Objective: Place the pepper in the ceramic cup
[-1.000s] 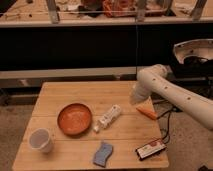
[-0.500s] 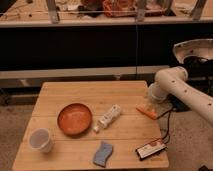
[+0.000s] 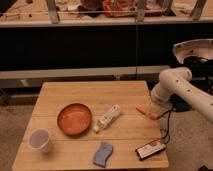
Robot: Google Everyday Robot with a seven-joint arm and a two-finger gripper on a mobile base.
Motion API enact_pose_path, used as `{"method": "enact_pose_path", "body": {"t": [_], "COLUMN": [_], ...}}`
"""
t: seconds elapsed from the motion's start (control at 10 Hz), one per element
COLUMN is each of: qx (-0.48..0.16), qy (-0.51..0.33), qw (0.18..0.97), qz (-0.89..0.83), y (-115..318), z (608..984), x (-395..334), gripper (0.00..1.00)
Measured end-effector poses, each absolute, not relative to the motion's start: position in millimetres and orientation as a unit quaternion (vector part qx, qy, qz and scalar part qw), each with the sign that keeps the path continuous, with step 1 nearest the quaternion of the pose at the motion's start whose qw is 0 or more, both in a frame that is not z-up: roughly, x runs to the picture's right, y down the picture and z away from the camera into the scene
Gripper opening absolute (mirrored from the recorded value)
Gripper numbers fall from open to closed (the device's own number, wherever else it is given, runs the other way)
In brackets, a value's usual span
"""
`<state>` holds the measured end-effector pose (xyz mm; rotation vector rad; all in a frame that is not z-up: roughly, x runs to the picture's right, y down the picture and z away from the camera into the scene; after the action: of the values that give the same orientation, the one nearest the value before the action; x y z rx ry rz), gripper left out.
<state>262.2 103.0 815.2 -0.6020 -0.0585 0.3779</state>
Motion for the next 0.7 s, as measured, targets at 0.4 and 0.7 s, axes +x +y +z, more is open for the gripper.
{"method": "enact_pose_path", "body": {"t": [0.4, 0.7], "qx": [-0.331, -0.349], "qy": [-0.026, -0.001], "qw": [0.929, 0.925], "qz": [0.163, 0.149], "y": [110.0, 122.7], "z": [837.0, 854.5], "x": [269.7, 279.3], "gripper": [0.80, 0.80]}}
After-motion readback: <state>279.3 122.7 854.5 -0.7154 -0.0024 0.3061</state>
